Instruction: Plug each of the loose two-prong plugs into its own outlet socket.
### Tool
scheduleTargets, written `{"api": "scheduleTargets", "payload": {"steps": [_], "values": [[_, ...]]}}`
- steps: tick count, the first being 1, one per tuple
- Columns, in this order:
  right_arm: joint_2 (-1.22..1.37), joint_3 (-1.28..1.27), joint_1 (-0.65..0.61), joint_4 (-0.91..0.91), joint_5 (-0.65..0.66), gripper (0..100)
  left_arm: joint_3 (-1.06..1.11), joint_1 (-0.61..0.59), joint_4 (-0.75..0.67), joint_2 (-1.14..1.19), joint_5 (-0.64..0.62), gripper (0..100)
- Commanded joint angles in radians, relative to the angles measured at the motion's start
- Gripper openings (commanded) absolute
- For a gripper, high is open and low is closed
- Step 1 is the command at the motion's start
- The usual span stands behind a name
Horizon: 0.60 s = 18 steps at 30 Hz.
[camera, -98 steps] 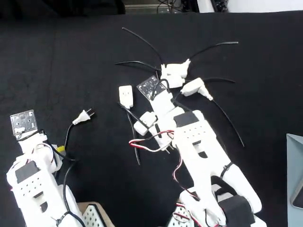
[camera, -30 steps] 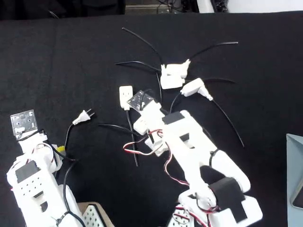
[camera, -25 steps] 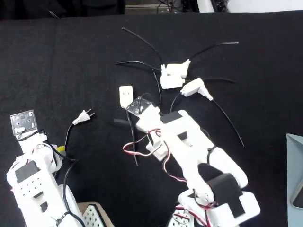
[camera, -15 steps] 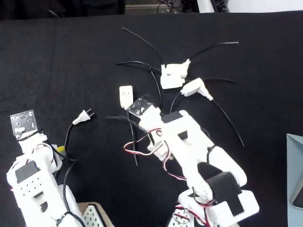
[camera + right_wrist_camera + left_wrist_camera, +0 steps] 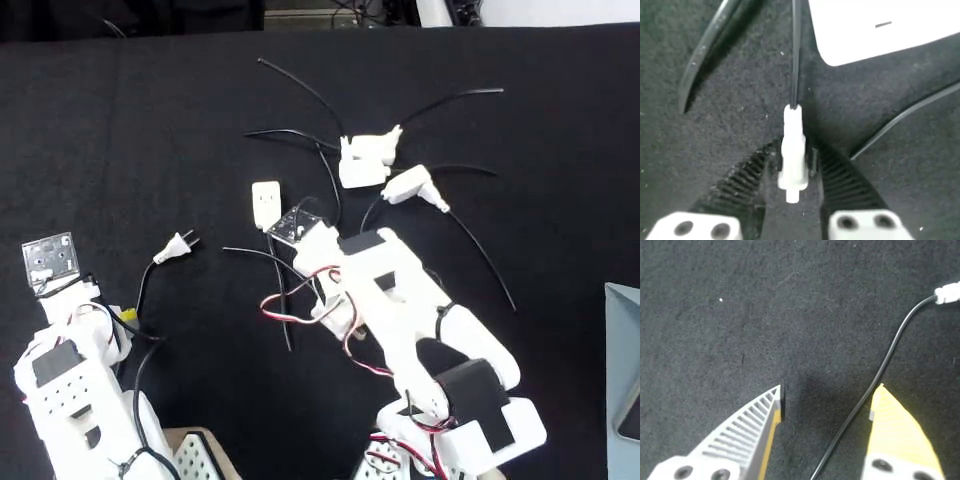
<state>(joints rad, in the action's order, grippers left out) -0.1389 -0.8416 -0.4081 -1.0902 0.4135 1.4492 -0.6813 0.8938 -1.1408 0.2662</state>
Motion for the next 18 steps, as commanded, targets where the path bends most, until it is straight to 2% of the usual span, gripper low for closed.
{"api": "scheduleTargets", "payload": {"steps": [1,8,12,18], "values": [[-0.008,0.062,0.018,-0.040,0.000,10.6,-0.018,-0.005,-0.020,-0.014,0.008,29],[-0.001,0.058,0.020,-0.034,0.002,10.6,-0.018,-0.005,-0.020,-0.014,0.008,29],[-0.007,0.064,0.020,-0.020,0.005,1.4,-0.018,-0.005,-0.020,-0.014,0.008,29],[-0.054,0.062,0.020,0.018,0.002,1.1,-0.018,-0.004,-0.020,-0.014,0.008,29]]}}
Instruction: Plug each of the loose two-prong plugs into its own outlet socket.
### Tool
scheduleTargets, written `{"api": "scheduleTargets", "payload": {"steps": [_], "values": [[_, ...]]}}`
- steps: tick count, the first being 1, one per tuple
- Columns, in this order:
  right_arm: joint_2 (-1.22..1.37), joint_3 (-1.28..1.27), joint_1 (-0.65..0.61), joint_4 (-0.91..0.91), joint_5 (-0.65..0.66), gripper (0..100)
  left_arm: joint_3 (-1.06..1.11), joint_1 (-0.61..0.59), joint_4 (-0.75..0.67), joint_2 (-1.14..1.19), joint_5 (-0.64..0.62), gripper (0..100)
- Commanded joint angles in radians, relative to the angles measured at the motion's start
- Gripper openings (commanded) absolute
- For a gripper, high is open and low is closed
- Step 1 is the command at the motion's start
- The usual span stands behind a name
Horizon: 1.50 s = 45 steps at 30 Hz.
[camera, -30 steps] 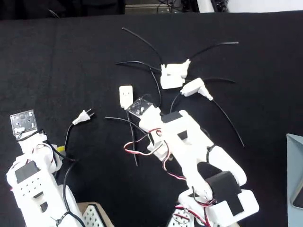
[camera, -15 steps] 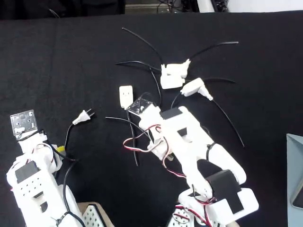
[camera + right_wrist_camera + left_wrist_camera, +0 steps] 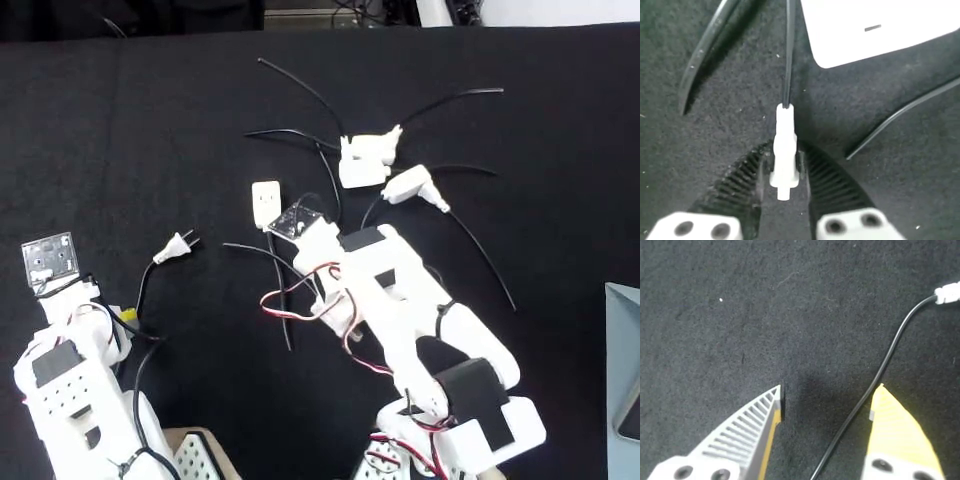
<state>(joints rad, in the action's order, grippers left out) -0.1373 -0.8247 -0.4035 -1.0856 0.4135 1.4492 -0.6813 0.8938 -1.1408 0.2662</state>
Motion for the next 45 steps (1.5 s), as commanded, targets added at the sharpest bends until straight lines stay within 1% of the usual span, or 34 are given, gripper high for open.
{"api": "scheduleTargets", "payload": {"steps": [1,6,8,11,16,22,25,28,33,38,41,45], "values": [[-0.090,0.042,0.015,0.012,0.000,1.1,-0.018,-0.004,-0.020,-0.014,0.008,29],[-0.341,0.041,0.012,-0.049,-0.012,1.1,-0.030,-0.001,-0.018,-0.014,0.003,29],[-0.438,0.041,0.012,-0.049,-0.063,1.1,-0.051,0.024,-0.012,-0.014,0.002,29],[-0.547,0.042,0.003,-0.044,-0.133,1.2,-0.068,0.094,-0.015,-0.014,-0.014,29],[-0.654,0.027,-0.083,0.061,-0.296,1.2,-0.177,0.231,-0.012,-0.014,-0.166,29],[-0.693,-0.081,-0.221,0.293,-0.404,1.2,-0.323,0.421,-0.017,-0.014,-0.347,29],[-0.717,-0.119,-0.281,0.364,-0.451,1.2,-0.372,0.484,-0.017,-0.014,-0.416,29],[-0.751,-0.148,-0.315,0.402,-0.479,1.2,-0.406,0.533,-0.018,-0.014,-0.451,29],[-0.796,-0.191,-0.370,0.417,-0.482,1.2,-0.409,0.639,-0.018,-0.014,-0.450,29],[-0.805,-0.219,-0.376,0.417,-0.482,1.2,-0.418,0.737,-0.011,-0.034,-0.445,29],[-0.805,-0.231,-0.374,0.417,-0.482,1.2,-0.390,0.797,0.000,-0.115,-0.393,28],[-0.805,-0.246,-0.370,0.413,-0.480,1.2,-0.328,0.846,0.020,-0.307,-0.347,28]]}}
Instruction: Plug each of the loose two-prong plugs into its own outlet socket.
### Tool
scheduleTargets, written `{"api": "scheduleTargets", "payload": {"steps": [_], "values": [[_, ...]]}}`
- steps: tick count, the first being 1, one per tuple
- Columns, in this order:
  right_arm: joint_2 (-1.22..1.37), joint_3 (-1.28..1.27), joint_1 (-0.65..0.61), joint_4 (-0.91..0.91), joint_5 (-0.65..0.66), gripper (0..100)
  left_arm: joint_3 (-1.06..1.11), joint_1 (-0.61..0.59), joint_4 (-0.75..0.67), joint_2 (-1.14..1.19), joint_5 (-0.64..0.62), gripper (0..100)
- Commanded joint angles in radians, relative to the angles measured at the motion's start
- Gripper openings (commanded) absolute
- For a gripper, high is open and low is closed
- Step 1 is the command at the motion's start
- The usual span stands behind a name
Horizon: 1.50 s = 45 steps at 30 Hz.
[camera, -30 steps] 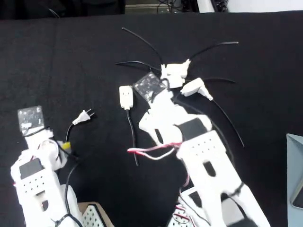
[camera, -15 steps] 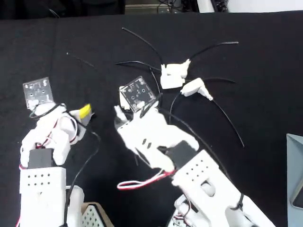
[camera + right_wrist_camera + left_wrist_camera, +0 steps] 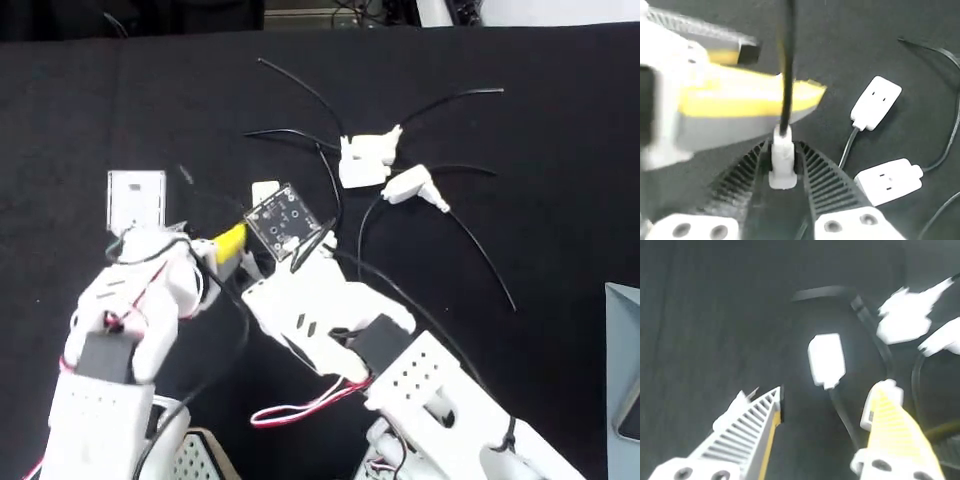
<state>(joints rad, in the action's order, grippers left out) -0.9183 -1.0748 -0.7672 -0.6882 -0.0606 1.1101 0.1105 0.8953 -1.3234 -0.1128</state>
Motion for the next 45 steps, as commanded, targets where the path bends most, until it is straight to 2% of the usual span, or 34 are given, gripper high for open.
{"api": "scheduleTargets", "payload": {"steps": [1,5,9,13,18,20,23,28,34,37,45], "values": [[-0.025,-0.001,-0.006,0.015,-0.005,1.2,0.038,0.071,0.018,-0.176,0.046,28],[-0.028,-0.005,-0.005,0.012,-0.003,1.2,0.127,0.084,0.018,-0.304,0.072,28],[-0.028,-0.004,0.032,0.012,-0.002,1.2,0.157,0.045,0.018,-0.318,0.069,28],[-0.030,0.004,0.175,0.017,0.000,1.2,0.148,-0.031,0.018,-0.316,0.068,28],[-0.030,0.027,0.374,0.021,0.005,1.3,0.142,-0.036,0.011,-0.253,0.069,29],[-0.027,0.041,0.463,0.040,0.038,1.3,0.114,-0.019,0.000,-0.164,0.071,29],[-0.024,0.005,0.572,0.160,0.072,1.3,0.054,0.022,-0.037,0.020,0.086,29],[-0.022,-0.079,0.646,0.324,0.077,1.3,-0.079,0.122,-0.114,0.350,0.161,29],[-0.022,-0.068,0.723,0.339,0.071,1.3,-0.249,0.225,-0.207,0.717,0.163,29],[-0.024,-0.056,0.763,0.341,0.025,1.3,-0.335,0.274,-0.242,0.901,0.163,29],[-0.022,-0.036,0.825,0.341,-0.028,1.3,-0.588,0.364,-0.272,1.293,0.219,29]]}}
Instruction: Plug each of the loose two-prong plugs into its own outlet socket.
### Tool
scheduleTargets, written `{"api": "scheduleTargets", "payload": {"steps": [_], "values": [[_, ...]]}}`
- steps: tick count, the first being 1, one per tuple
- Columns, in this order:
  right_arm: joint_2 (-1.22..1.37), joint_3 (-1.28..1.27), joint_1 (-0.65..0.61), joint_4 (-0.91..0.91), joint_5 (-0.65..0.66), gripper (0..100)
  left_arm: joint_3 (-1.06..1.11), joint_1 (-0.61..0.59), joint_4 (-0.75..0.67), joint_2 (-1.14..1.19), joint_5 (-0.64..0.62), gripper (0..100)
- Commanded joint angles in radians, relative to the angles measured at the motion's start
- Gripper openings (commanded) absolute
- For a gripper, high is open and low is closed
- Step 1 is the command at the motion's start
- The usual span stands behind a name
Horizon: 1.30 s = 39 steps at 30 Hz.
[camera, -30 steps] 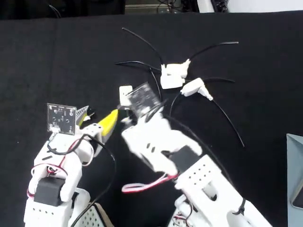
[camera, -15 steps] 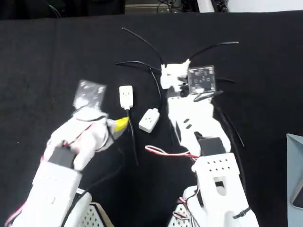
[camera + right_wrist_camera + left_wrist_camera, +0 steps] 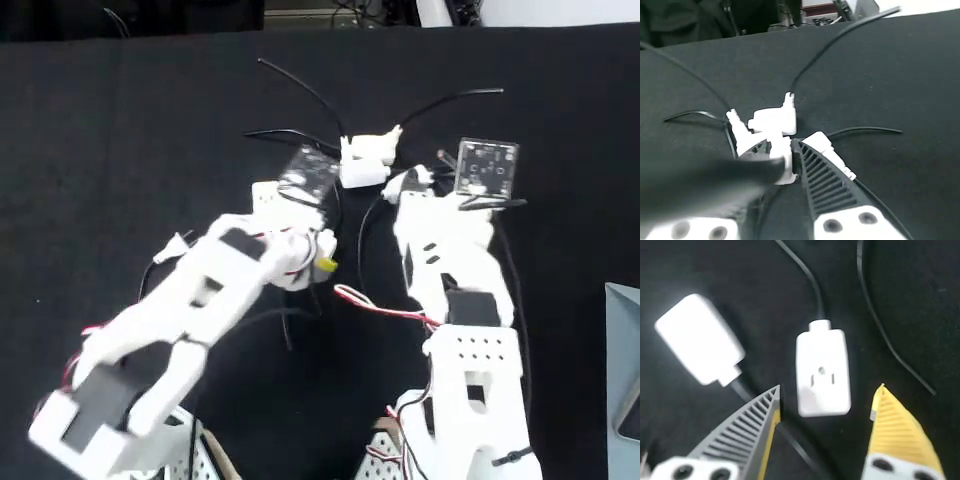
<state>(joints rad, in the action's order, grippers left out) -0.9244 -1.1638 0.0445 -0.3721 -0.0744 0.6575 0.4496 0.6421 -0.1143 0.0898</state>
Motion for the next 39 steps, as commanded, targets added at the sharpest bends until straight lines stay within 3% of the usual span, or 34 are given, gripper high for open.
{"api": "scheduleTargets", "payload": {"steps": [1,8,13,17,26,30,35,39], "values": [[-0.016,0.051,0.012,0.025,-0.014,1.3,-0.168,0.028,-0.015,0.123,0.017,29],[-0.016,0.051,0.012,0.025,-0.014,1.3,-0.288,0.012,-0.012,0.339,0.015,28],[-0.016,0.050,0.012,0.025,-0.014,1.3,-0.311,-0.025,-0.012,0.344,0.017,14],[-0.016,0.050,0.012,0.025,-0.014,1.3,-0.286,-0.025,0.031,0.261,0.018,7],[-0.016,0.048,0.012,0.025,-0.014,1.3,-0.229,-0.079,0.310,-0.080,0.018,7],[-0.016,0.048,0.012,0.023,-0.014,1.3,-0.179,-0.136,0.382,-0.193,0.054,8],[-0.016,0.048,0.011,0.021,-0.014,1.3,-0.189,-0.239,0.525,-0.288,-0.012,28],[-0.016,0.048,0.011,0.020,-0.014,1.3,-0.232,-0.312,0.608,-0.381,0.035,29]]}}
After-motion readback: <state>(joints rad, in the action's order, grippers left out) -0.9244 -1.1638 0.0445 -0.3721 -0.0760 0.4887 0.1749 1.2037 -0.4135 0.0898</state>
